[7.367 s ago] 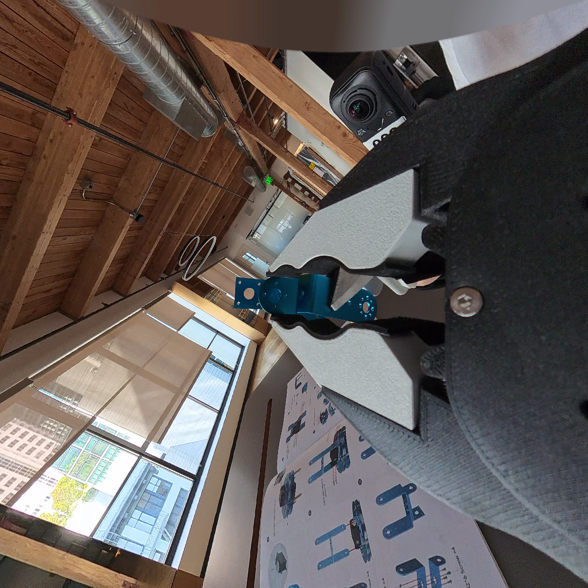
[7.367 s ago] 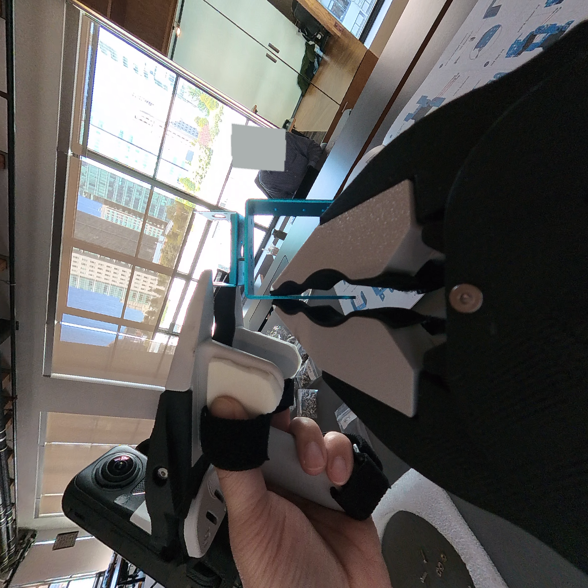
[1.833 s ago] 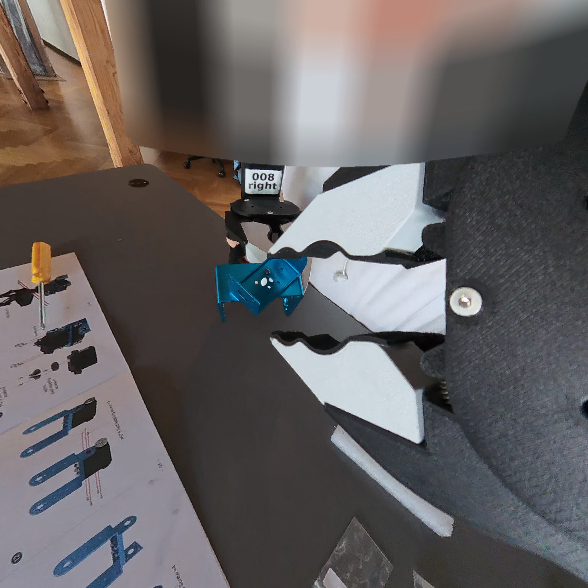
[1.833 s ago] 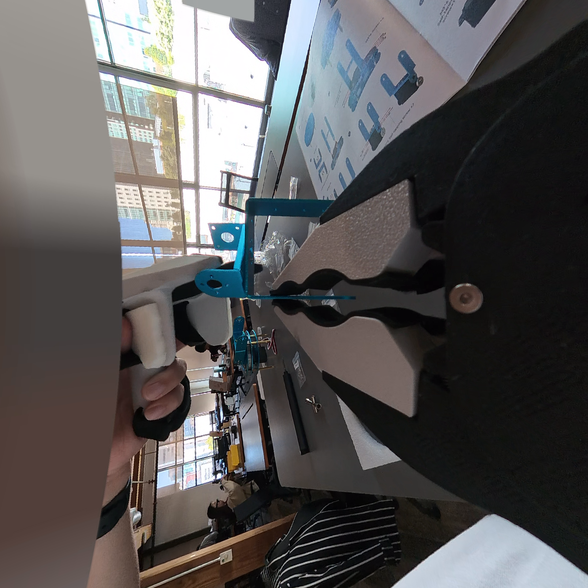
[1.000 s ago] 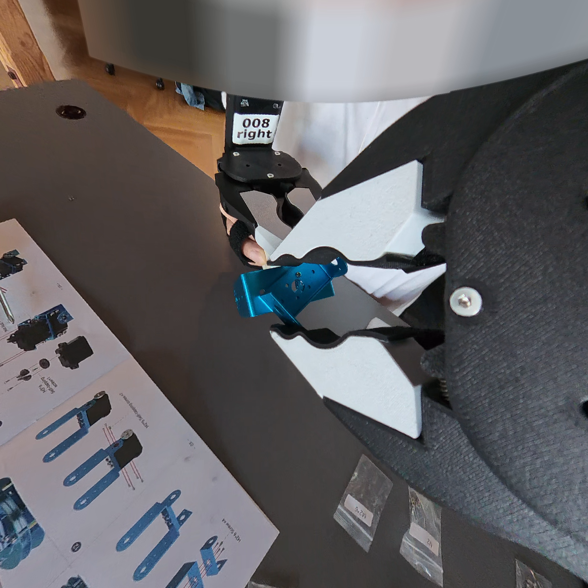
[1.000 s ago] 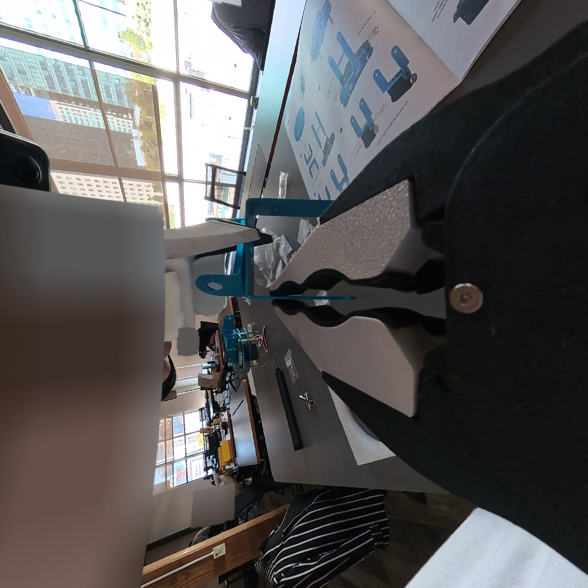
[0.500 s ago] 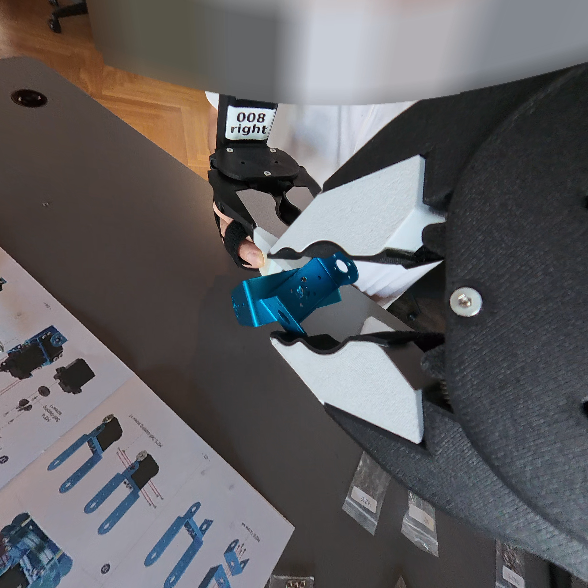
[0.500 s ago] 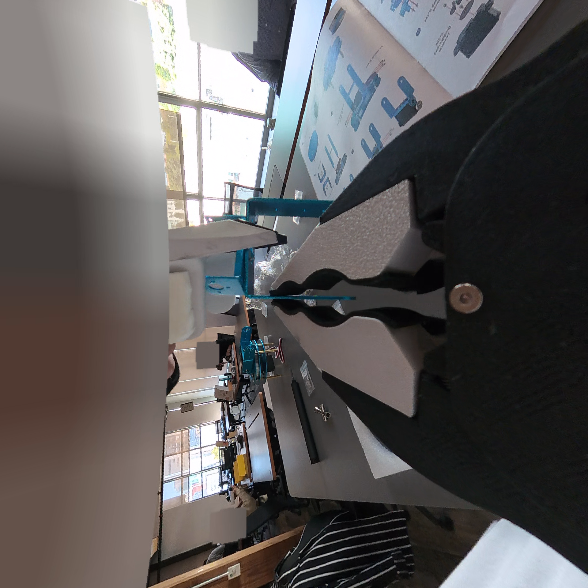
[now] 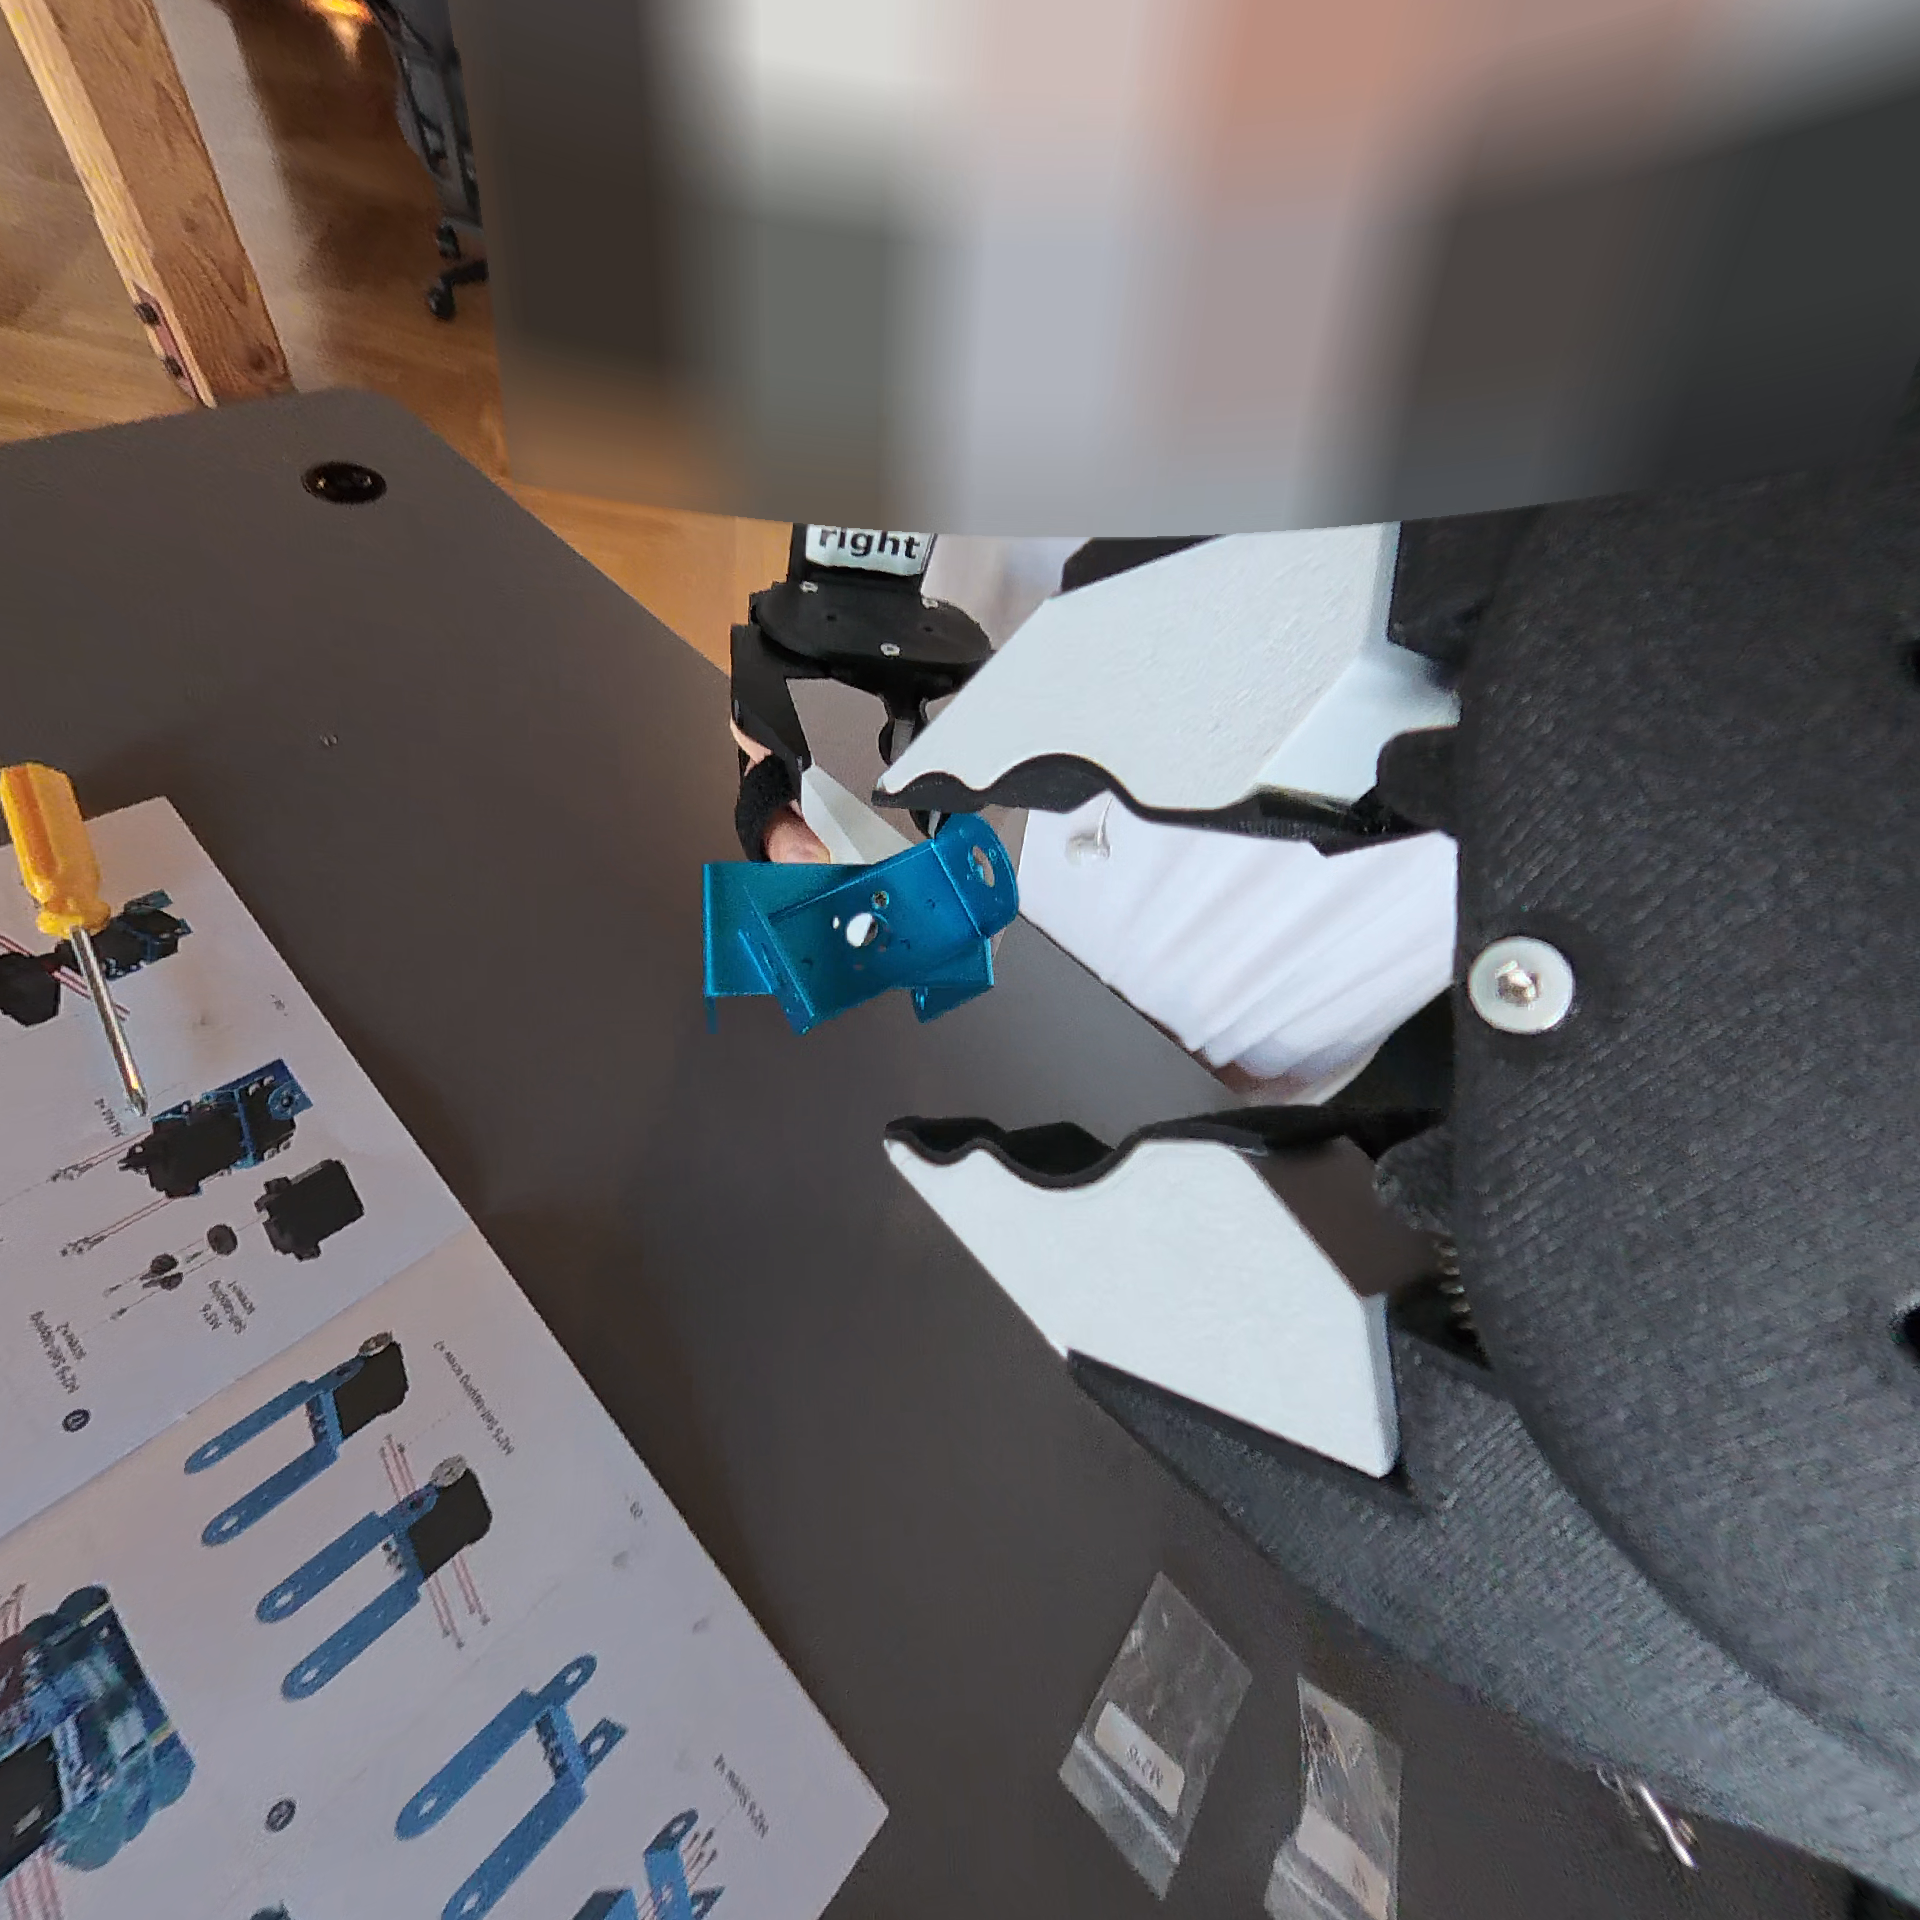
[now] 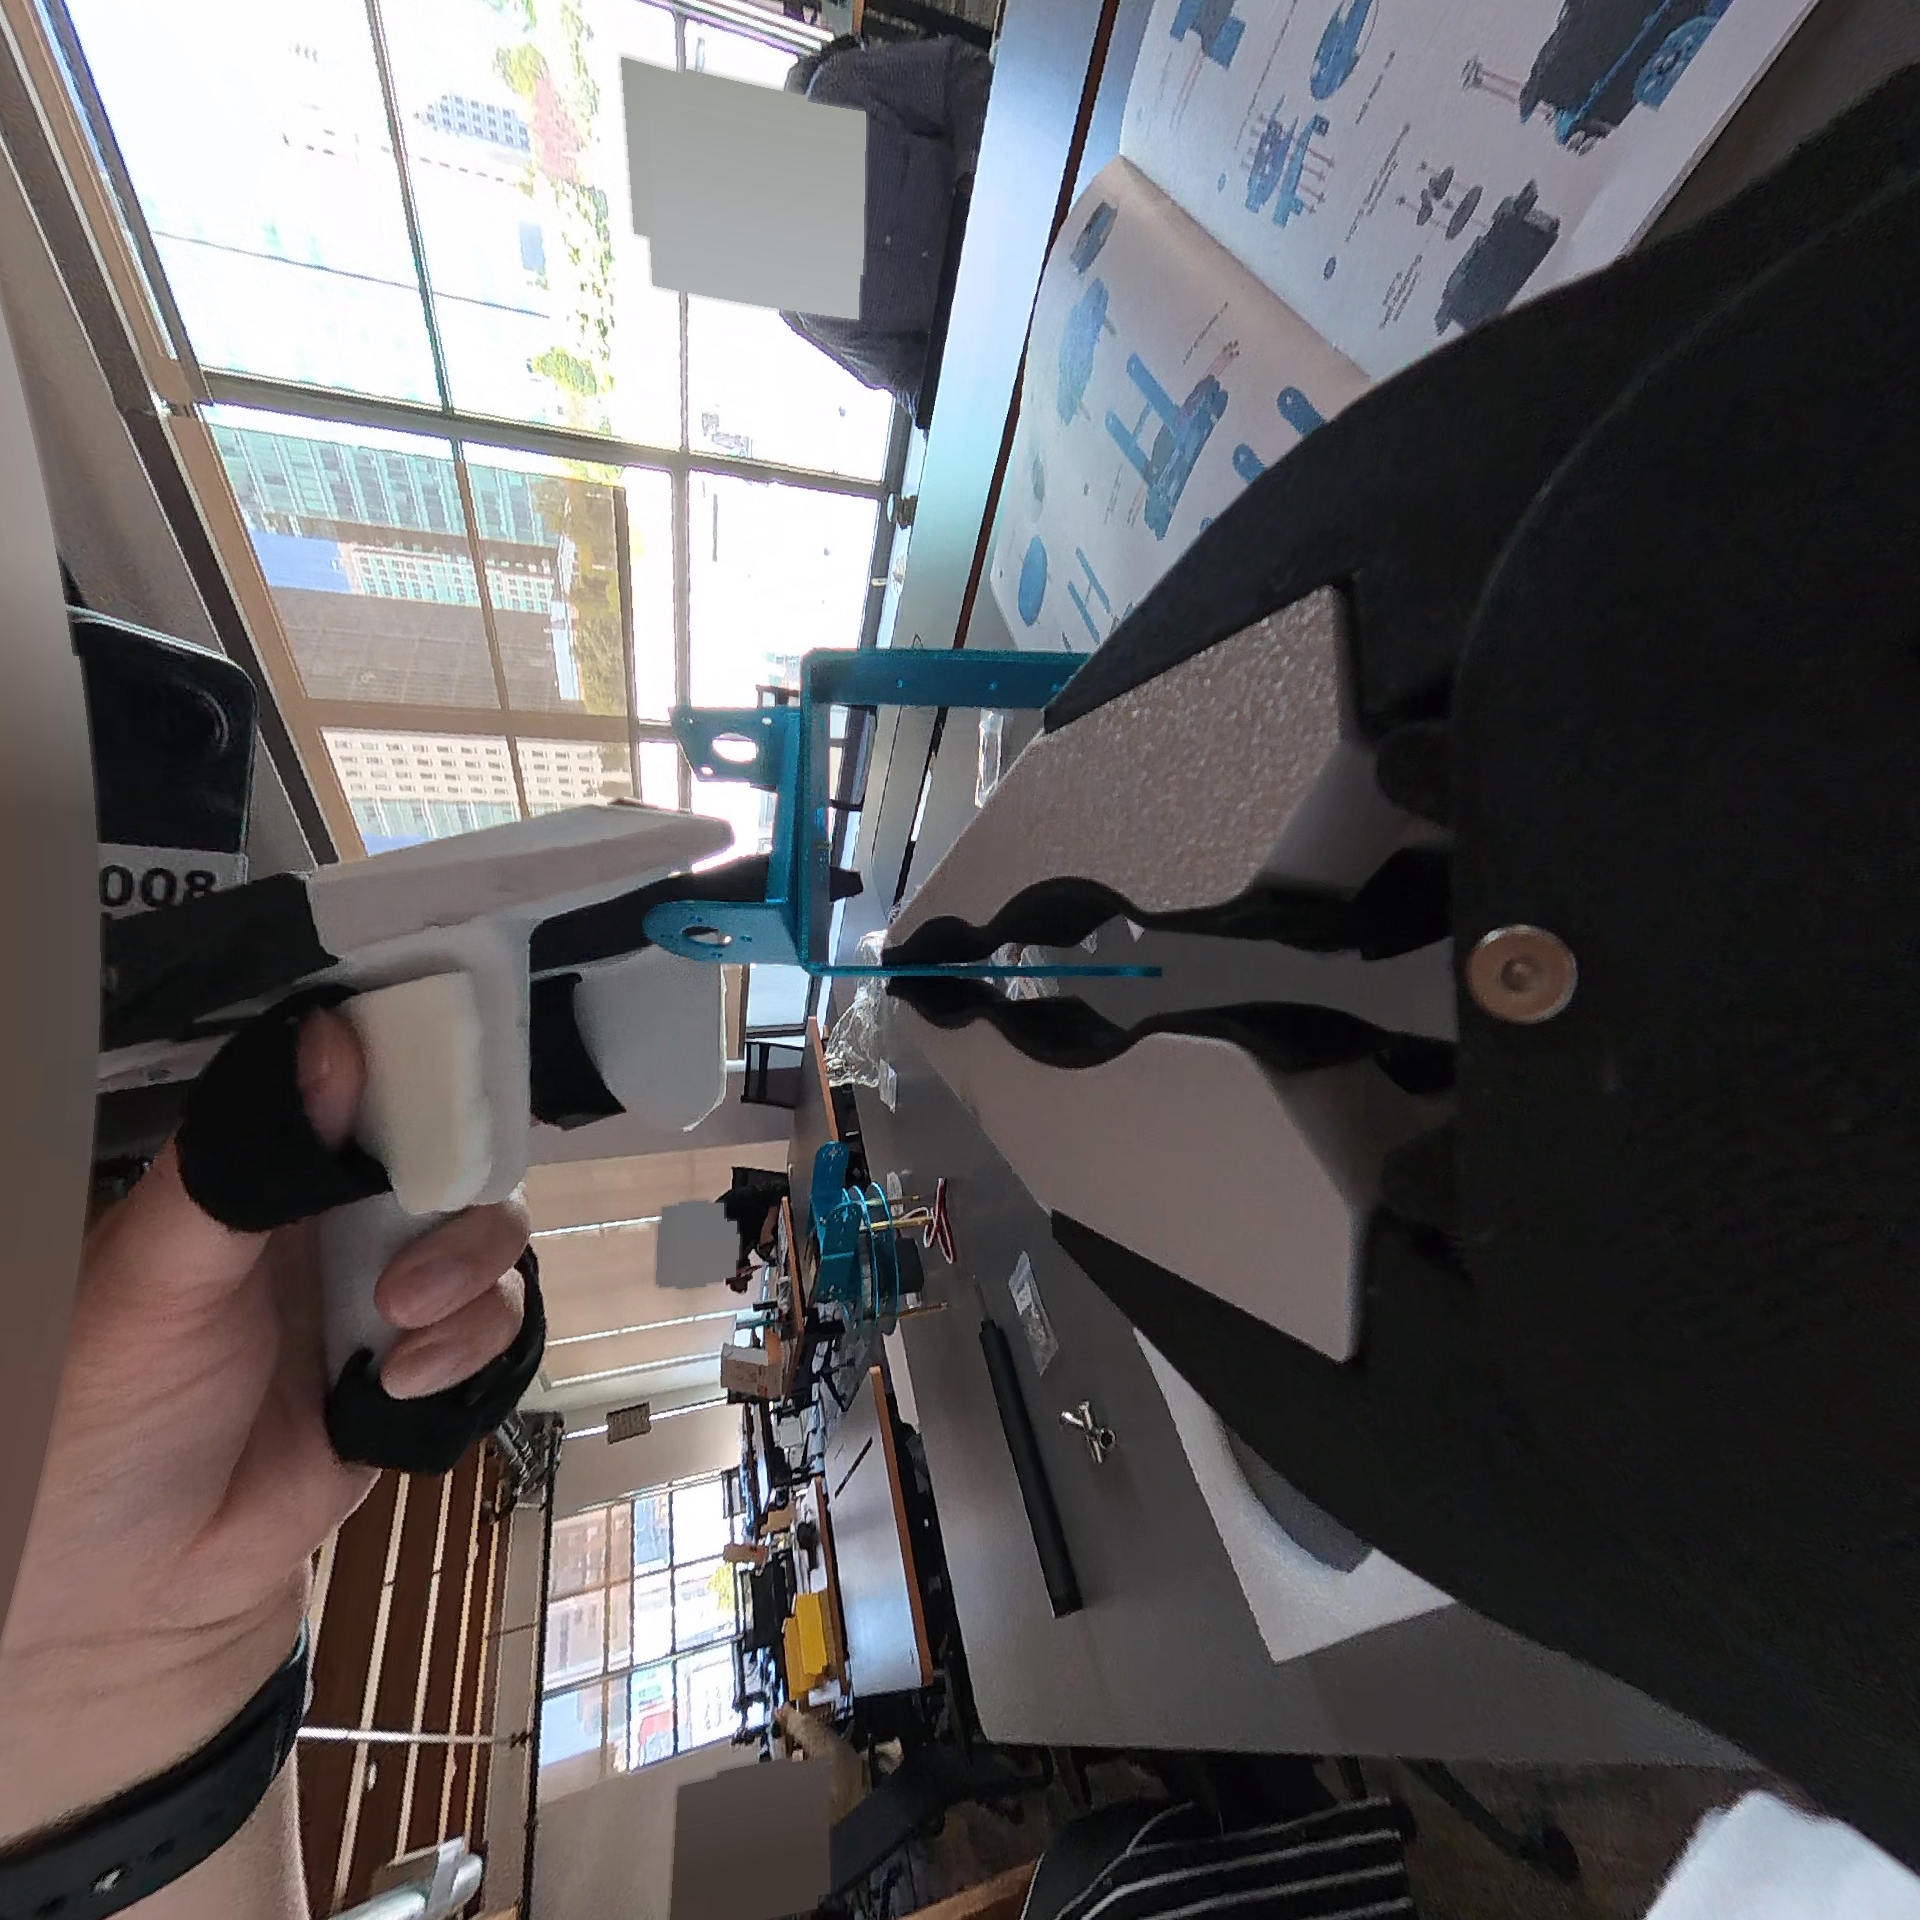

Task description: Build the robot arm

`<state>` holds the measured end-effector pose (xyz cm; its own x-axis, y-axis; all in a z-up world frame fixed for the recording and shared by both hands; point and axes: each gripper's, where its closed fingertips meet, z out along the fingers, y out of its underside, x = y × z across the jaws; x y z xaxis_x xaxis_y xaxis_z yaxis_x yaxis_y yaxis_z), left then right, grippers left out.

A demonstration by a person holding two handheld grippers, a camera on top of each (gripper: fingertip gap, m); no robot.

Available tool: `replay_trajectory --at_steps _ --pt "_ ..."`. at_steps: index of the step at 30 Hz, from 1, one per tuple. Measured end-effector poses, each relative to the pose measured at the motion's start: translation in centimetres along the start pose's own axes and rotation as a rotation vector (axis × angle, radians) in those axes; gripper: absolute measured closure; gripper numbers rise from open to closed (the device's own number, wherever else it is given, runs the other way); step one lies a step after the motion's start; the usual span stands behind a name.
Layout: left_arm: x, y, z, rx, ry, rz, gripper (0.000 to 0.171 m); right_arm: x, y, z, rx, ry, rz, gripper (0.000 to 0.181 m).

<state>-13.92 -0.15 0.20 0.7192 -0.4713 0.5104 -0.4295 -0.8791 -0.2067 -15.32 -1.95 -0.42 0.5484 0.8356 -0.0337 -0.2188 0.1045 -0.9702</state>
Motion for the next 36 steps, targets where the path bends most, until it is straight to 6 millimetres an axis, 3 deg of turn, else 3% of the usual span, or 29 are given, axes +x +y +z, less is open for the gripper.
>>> replay_trajectory --at_steps 5,12,24,36 --pt "0.7 0.2 0.8 -0.061 -0.026 0.048 0.116 0.0 -0.3 0.2 -0.004 0.017 -0.041 0.181" --pt "1.3 0.2 1.3 -0.114 -0.079 0.145 0.144 -0.1 -1.1 0.2 -0.004 -0.006 -0.068 0.181" --pt "2.1 -0.7 1.5 -0.141 -0.069 0.141 0.136 0.7 -2.0 -0.3 0.025 -0.005 -0.053 0.181" --pt "2.0 -1.8 1.9 -0.153 -0.058 0.073 0.144 1.0 -1.9 -0.2 0.016 0.003 -0.043 0.181"
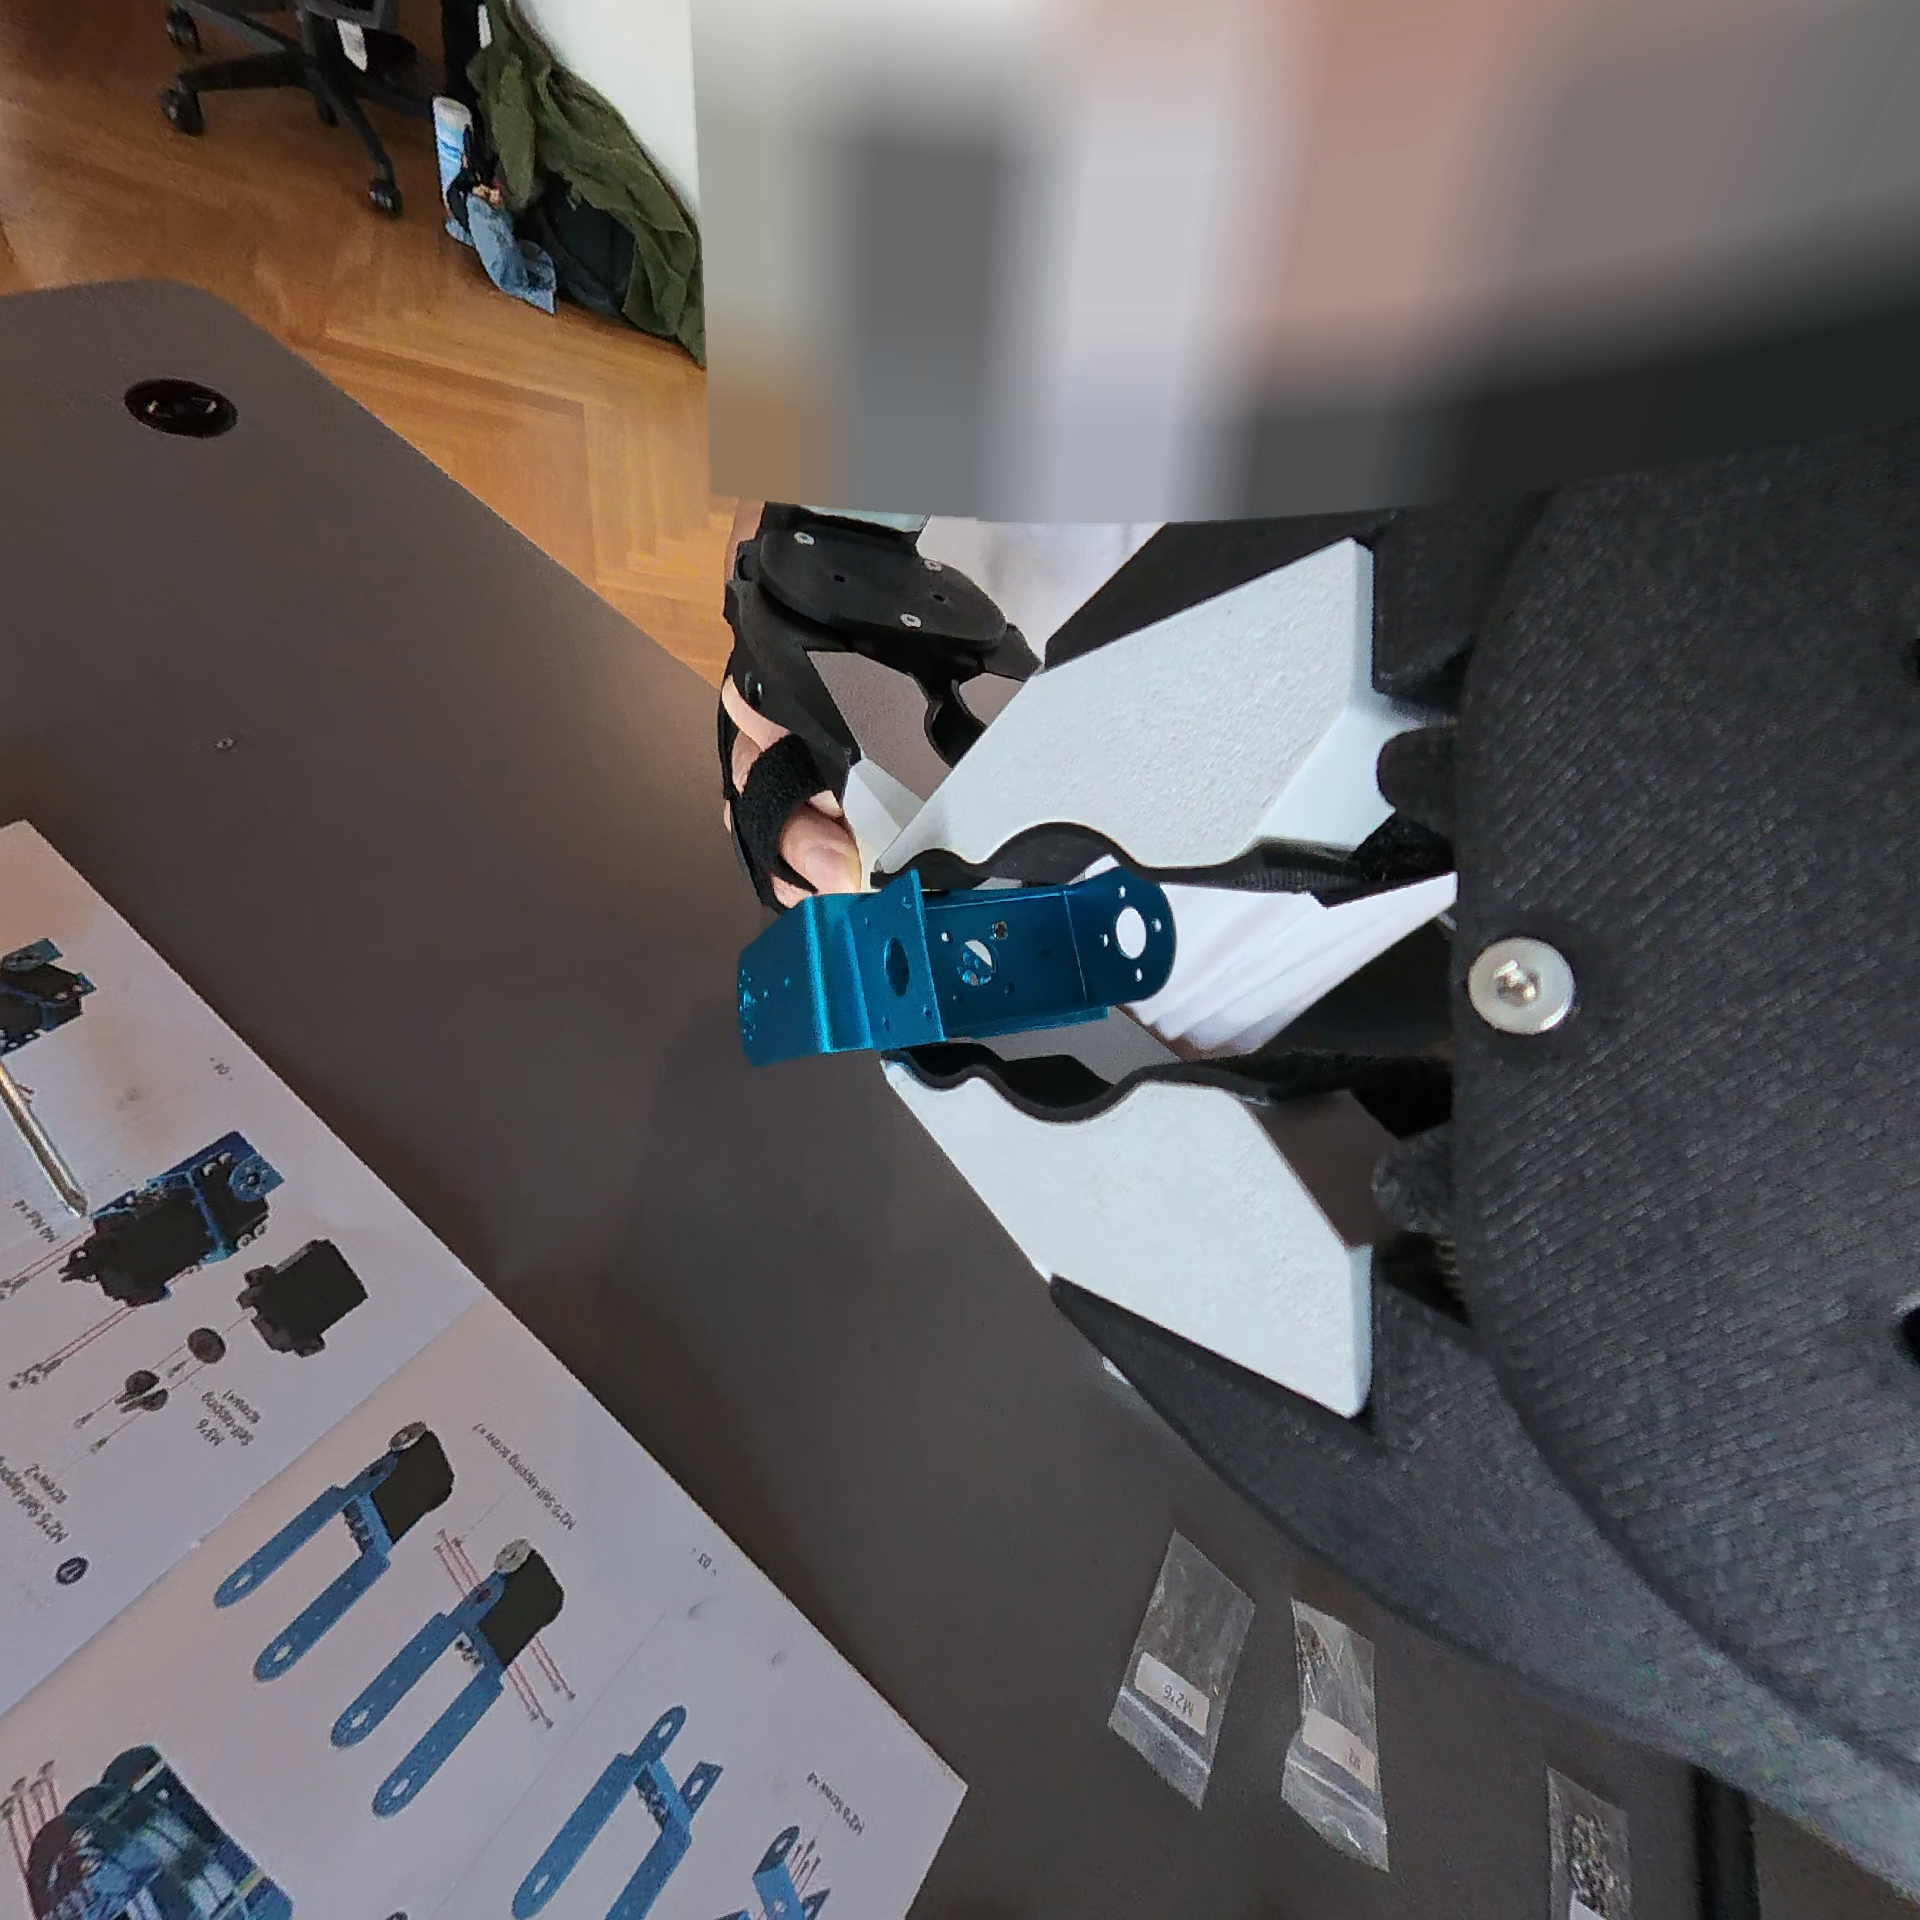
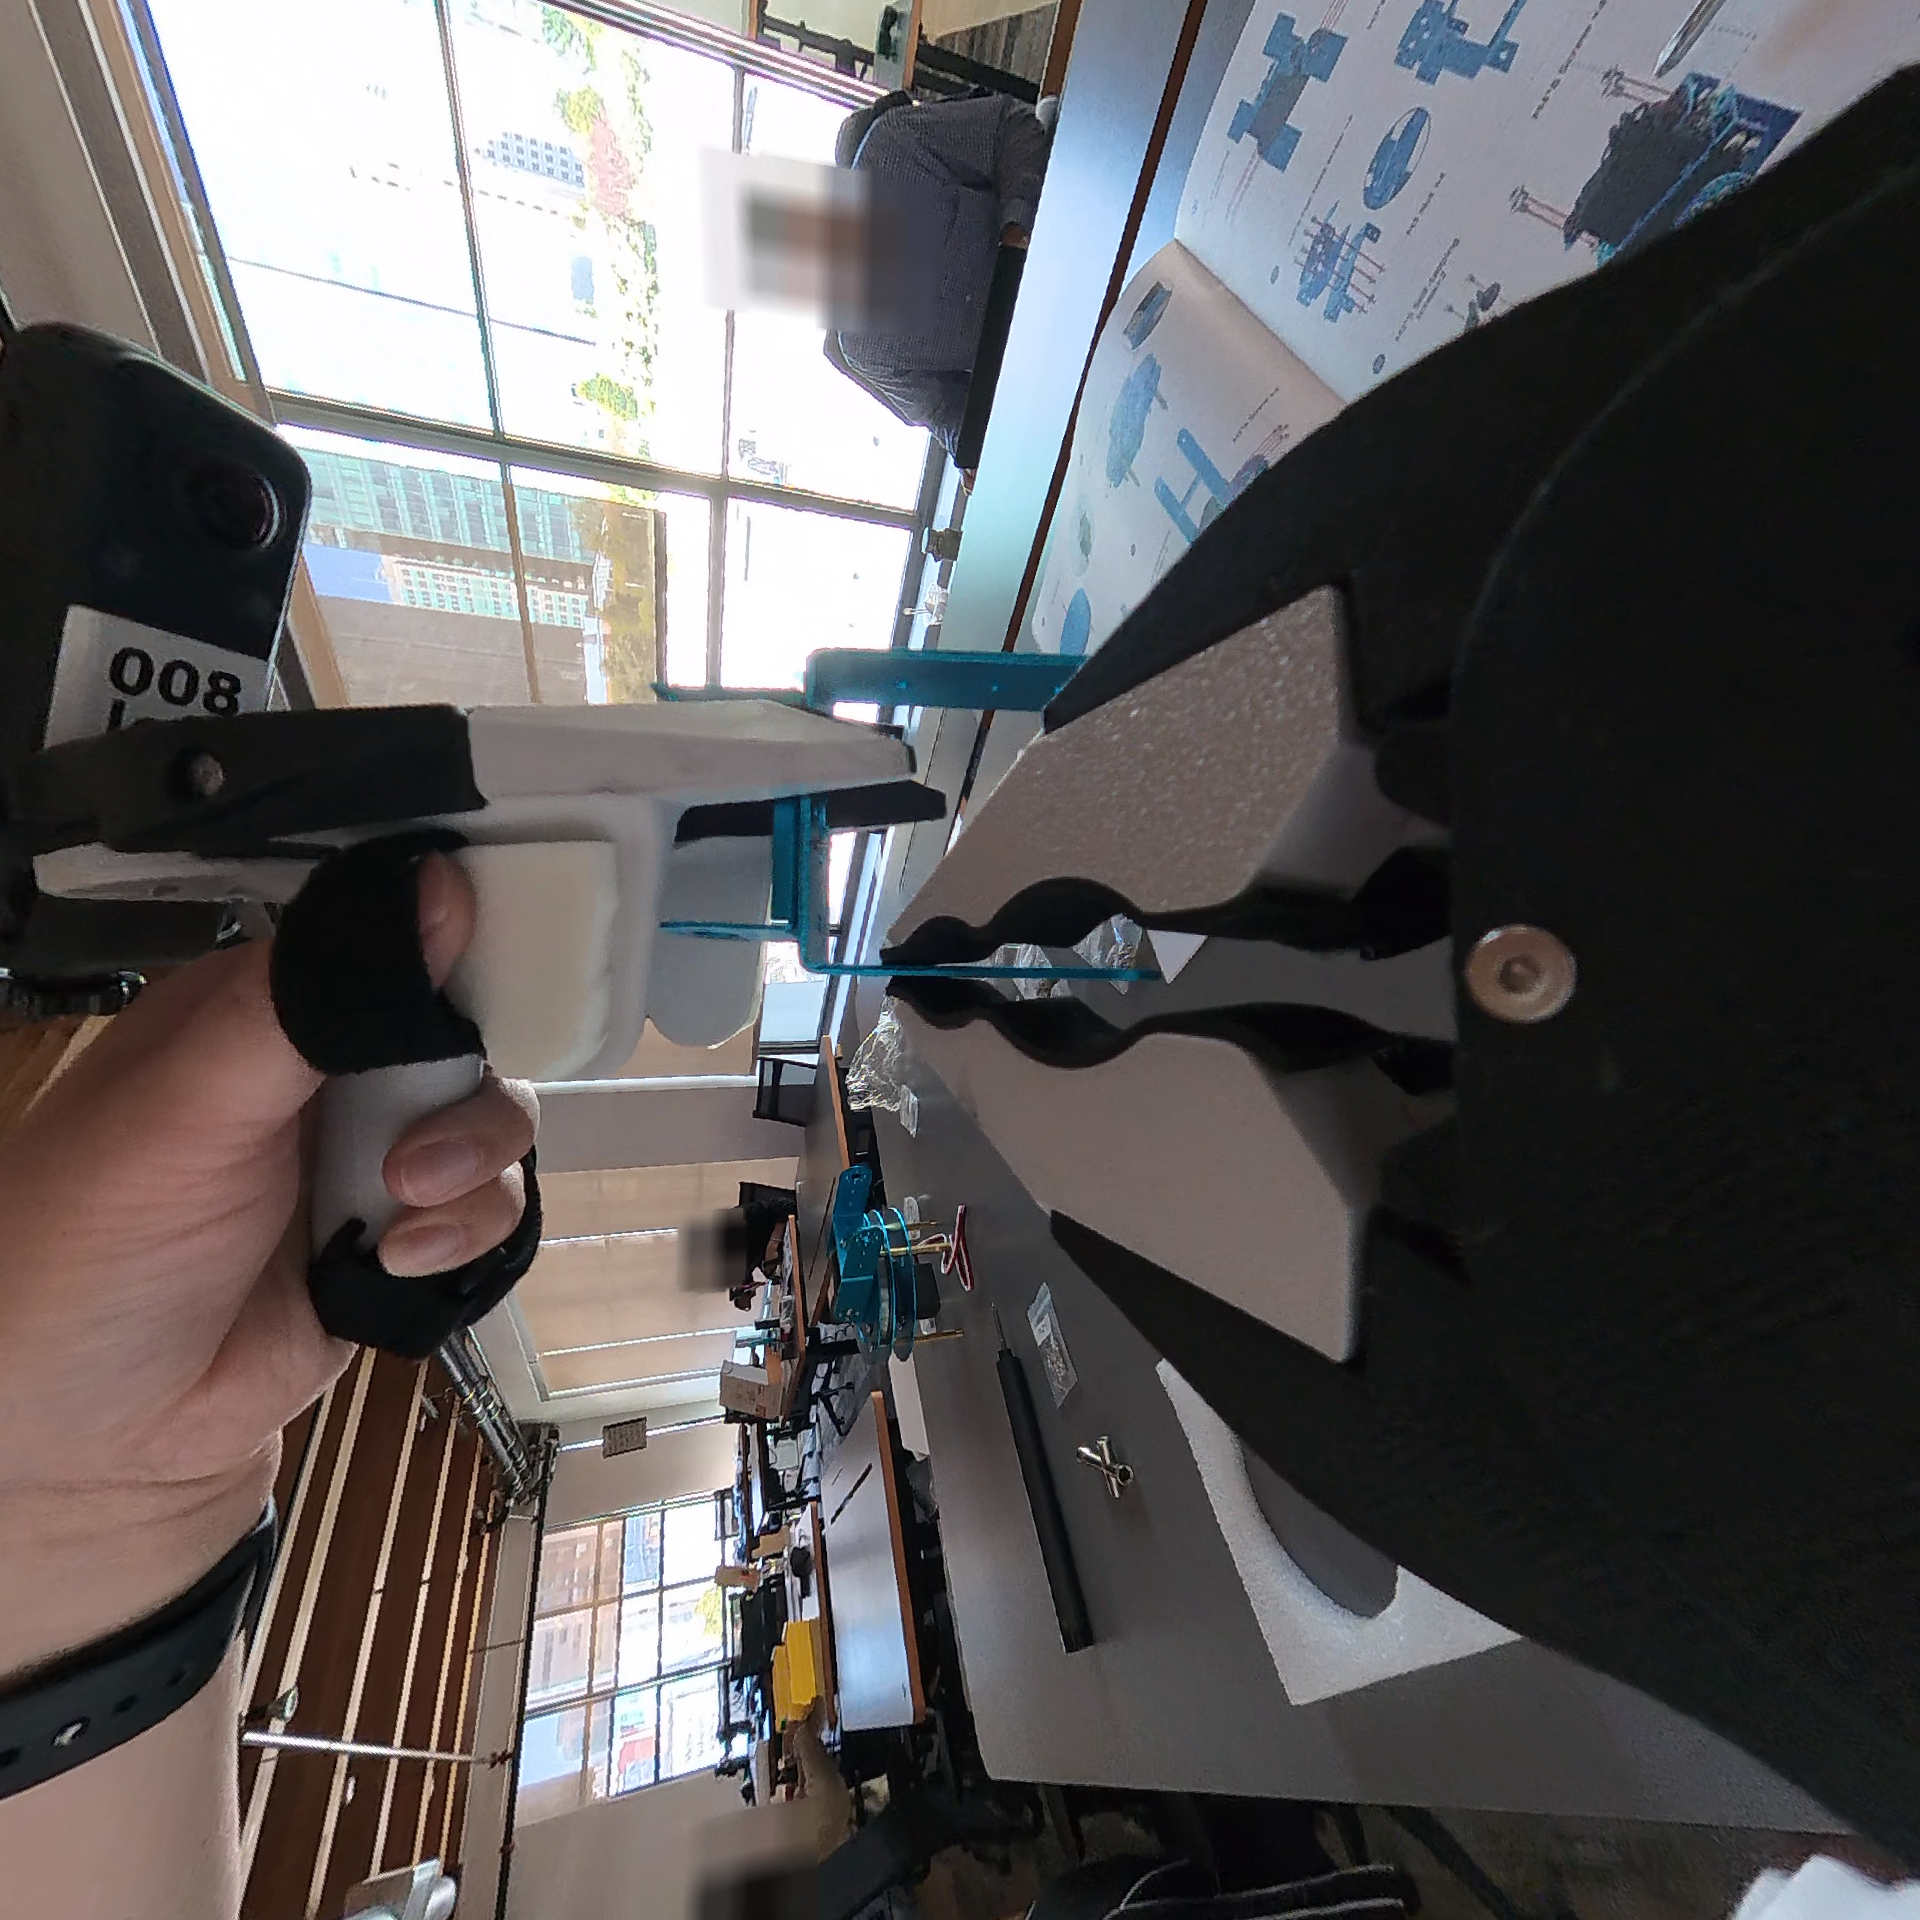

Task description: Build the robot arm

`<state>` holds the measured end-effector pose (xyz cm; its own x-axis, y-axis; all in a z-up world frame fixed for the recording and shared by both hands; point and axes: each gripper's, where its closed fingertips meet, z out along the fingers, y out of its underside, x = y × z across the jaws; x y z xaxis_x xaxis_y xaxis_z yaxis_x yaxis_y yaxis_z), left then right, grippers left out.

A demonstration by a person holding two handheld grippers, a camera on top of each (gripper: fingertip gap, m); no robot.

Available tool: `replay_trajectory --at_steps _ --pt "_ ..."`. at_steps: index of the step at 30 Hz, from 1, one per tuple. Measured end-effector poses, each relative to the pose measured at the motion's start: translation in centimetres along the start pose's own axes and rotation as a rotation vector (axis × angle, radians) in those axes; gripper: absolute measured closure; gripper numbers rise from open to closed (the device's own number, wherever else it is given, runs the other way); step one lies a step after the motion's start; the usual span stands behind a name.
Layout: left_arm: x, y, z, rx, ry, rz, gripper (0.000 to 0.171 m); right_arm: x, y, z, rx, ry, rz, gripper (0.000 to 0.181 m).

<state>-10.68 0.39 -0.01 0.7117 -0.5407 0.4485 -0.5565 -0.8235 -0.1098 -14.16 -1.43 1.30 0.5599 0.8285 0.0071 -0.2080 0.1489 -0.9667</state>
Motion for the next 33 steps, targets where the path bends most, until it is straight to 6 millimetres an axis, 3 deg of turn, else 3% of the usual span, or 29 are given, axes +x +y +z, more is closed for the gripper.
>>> replay_trajectory --at_steps 16,19,25,29,33 --pt "-0.8 -0.3 0.6 -0.033 -0.034 0.043 0.145 0.5 0.8 0.3 -0.026 -0.003 0.021 0.181" --pt "-0.9 -0.3 0.6 -0.024 -0.031 0.05 0.145 0.5 0.8 0.2 -0.023 -0.004 0.016 0.174" --pt "-1.6 -0.2 0.5 0.023 0.016 0.032 0.145 -0.1 2.2 0.3 -0.094 -0.034 0.002 0.168" --pt "-2.8 0.0 1.1 0.048 0.065 -0.002 0.145 0.0 3.3 -0.7 -0.139 -0.041 -0.003 0.166" --pt "-4.1 0.4 2.0 0.061 0.109 -0.031 0.145 0.7 4.8 -3.4 -0.215 -0.042 -0.017 0.16"
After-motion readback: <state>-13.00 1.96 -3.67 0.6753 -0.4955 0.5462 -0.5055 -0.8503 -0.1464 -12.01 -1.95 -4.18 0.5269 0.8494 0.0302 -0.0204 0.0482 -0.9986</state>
